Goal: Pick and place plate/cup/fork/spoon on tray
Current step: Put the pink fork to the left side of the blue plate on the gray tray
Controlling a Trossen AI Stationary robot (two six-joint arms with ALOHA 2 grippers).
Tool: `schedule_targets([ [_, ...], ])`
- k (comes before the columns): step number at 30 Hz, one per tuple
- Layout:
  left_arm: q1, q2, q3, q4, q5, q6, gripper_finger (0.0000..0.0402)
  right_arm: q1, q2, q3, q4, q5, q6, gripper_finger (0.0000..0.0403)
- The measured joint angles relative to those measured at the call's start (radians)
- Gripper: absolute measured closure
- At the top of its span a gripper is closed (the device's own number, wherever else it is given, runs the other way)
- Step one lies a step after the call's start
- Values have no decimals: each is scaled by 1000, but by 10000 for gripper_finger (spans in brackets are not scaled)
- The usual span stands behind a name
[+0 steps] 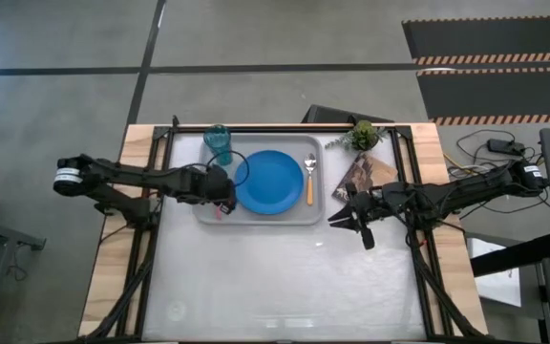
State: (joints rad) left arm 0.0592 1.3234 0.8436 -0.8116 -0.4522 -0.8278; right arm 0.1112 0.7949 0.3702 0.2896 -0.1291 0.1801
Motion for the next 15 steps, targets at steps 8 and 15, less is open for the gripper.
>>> schedule_targets([
  [8, -78, -85, -74, 90, 29, 145, 316, 0, 41, -25, -25, 105, 148, 346],
  [15, -76, -277, -275, 427, 76, 207, 394, 0, 62, -28, -23, 132, 196, 346],
])
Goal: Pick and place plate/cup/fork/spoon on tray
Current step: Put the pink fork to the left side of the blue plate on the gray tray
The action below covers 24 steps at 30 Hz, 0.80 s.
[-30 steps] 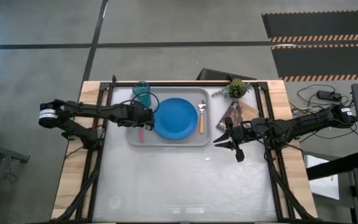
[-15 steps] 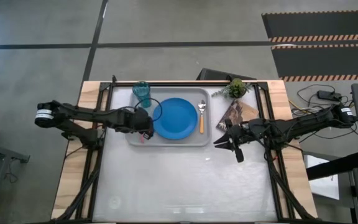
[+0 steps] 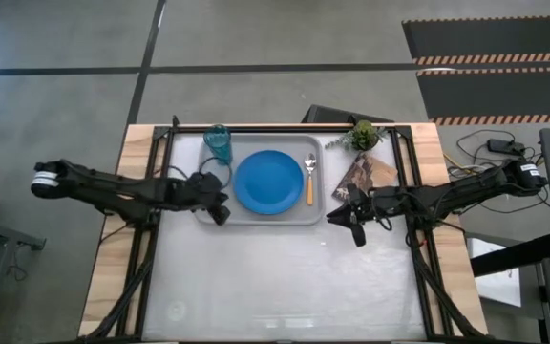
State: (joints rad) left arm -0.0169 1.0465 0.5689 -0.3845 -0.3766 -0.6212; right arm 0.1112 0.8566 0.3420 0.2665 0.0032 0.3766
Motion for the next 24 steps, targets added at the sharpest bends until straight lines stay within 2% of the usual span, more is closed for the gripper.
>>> schedule_targets([
  [5, 5, -110, -117, 45, -211, -115, 400, 0, 2, 0, 1, 41, 7, 347],
  [7, 11, -134, -160, 67, -258, -155, 401, 0, 3, 0, 2, 54, 7, 347],
  [13, 12, -142, -238, 130, -262, -258, 401, 0, 3, 0, 4, 76, 9, 347],
  [20, 12, -99, -240, 148, -235, -388, 401, 0, 1, 8, 1, 77, 7, 347],
  [24, 12, -71, -230, 148, -196, -404, 401, 0, 0, 47, 2, 79, -41, 347],
])
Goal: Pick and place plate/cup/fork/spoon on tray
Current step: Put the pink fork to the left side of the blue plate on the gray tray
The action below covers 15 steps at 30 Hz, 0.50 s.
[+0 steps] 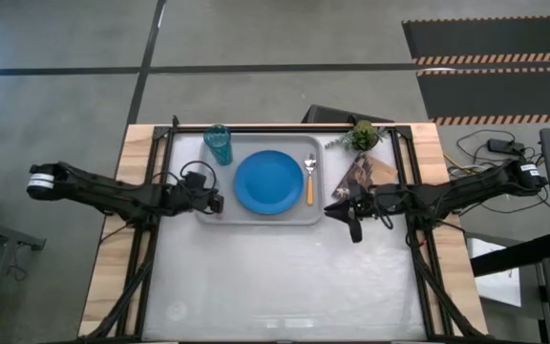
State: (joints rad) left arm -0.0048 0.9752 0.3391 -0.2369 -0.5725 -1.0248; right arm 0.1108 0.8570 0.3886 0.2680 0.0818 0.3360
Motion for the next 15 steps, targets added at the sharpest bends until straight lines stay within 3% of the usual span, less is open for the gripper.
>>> schedule_targets([
  [9, 0, 37, 3, -2, 42, -44, 399, -6, 0, 140, -1, 0, -334, 374],
  [15, 0, 42, 0, 27, 78, -46, 346, -7, -2, 193, -1, -1, -517, 391],
])
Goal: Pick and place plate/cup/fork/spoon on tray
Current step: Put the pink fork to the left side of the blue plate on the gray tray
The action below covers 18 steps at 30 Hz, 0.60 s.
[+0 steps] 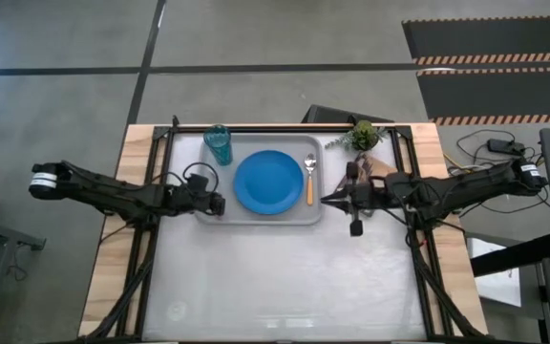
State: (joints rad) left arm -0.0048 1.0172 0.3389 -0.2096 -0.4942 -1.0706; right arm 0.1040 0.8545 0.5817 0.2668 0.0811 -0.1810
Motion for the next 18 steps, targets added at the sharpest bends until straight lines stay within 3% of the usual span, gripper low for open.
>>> schedule_targets([
  [9, 0, 11, -3, -1, 7, -61, 233, 0, -4, -8, -26, 0, -28, 394],
  [18, 0, 103, -3, 13, 15, -129, 220, 0, -9, 22, -36, 0, -19, 394],
])
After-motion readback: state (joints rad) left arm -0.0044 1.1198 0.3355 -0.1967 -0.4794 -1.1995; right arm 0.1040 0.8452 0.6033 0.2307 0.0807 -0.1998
